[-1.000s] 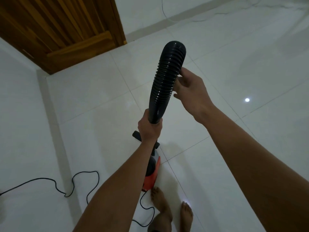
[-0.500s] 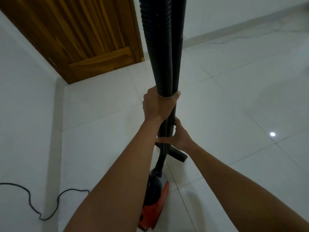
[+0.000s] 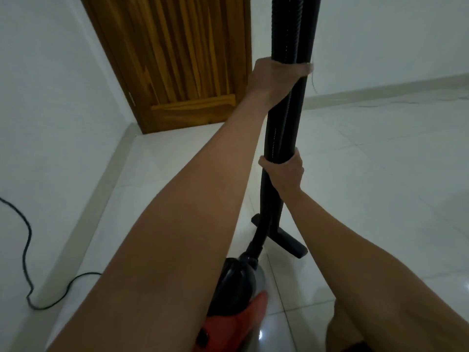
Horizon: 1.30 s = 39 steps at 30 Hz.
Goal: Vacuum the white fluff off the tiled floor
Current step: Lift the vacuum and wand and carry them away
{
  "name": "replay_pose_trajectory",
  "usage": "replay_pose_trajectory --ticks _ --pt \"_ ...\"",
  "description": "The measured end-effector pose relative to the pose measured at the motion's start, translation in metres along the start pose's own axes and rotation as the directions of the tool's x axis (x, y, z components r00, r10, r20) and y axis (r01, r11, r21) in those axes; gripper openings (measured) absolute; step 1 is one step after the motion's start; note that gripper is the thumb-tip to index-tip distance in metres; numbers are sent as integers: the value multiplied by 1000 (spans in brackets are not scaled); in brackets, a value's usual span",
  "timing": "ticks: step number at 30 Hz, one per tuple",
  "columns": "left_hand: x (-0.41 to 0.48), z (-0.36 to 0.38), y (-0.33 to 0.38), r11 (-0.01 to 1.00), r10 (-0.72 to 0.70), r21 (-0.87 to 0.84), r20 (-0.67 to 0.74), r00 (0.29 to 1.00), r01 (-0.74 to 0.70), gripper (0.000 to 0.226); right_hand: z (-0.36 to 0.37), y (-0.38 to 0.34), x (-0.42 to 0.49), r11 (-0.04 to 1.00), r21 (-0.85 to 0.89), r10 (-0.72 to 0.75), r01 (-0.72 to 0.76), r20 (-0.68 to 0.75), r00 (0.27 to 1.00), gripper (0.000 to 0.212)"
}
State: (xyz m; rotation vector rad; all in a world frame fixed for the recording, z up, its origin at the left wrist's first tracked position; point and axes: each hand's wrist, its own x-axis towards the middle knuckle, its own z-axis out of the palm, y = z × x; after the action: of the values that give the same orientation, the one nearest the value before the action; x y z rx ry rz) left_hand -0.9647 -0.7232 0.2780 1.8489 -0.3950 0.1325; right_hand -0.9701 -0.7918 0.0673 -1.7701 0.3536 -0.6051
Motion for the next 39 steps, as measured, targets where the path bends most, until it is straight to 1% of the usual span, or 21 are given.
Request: replay_pose_trajectory --ticks 2,3,5,6,8,10,11,13,14,16,17,18,21,22,29,32,33,39 --pt "-28 -5 -14 999 7 -35 134 991 -3 67 -7 -2 -6 1000 10 17 -16 -19 1000 61" --pt "-43 -9 -25 999 -29 -14 214 977 33 77 -10 -5 -8 1000 15 26 -26 -25 999 60" --pt "-75 -21 -62 977 -211 80 326 921 195 95 -14 -8 -16 999 17 30 -30 1 1000 60" --pt "-90 -29 -88 950 -311 127 345 886 284 99 -15 -9 -22 1000 22 18 -18 21 1000 60" --pt "-126 -51 -149 872 -487 236 319 813 430 95 -13 -9 -32 1000 25 12 -13 55 998 60" --pt "-172 -74 -210 756 -636 410 275 721 511 90 -10 -8 -36 998 49 24 -28 80 997 59" --pt "-197 -84 -238 686 -704 493 262 660 535 92 -8 -9 -37 998 56 23 -28 92 995 59" --pt "-248 -100 -279 545 -812 634 238 532 549 99 -6 -11 -38 998 61 9 -15 101 995 59" --pt "-271 -104 -294 497 -843 684 235 483 535 104 -4 -12 -40 998 62 -1 -5 106 994 59" --pt "-310 -105 -314 438 -879 743 235 415 506 117 -2 -12 -44 998 67 -24 16 123 992 59" --pt "-325 -104 -320 417 -889 763 229 396 495 125 0 -11 -47 997 71 -36 26 131 991 59" --pt "-336 -101 -325 412 -889 777 227 399 476 131 3 -10 -50 997 75 -43 33 136 990 59" --pt "-351 -92 -334 479 -827 782 249 504 398 139 11 -10 -58 996 77 -50 39 147 988 58" --pt "-352 -90 -337 496 -810 782 261 526 376 139 13 -10 -60 996 78 -50 39 155 987 58" --pt "-341 -94 -344 521 -774 803 302 557 290 139 26 -5 -62 997 37 -77 72 164 983 54" --pt "-336 -96 -346 632 -686 734 379 621 250 143 28 -4 -59 996 23 -85 82 157 984 54" --pt "-335 -96 -347 638 -675 733 384 630 236 143 28 -3 -57 996 21 -86 83 152 985 55" --pt "-337 -96 -357 483 -735 861 302 606 157 141 30 3 -51 997 24 -75 73 131 988 55"
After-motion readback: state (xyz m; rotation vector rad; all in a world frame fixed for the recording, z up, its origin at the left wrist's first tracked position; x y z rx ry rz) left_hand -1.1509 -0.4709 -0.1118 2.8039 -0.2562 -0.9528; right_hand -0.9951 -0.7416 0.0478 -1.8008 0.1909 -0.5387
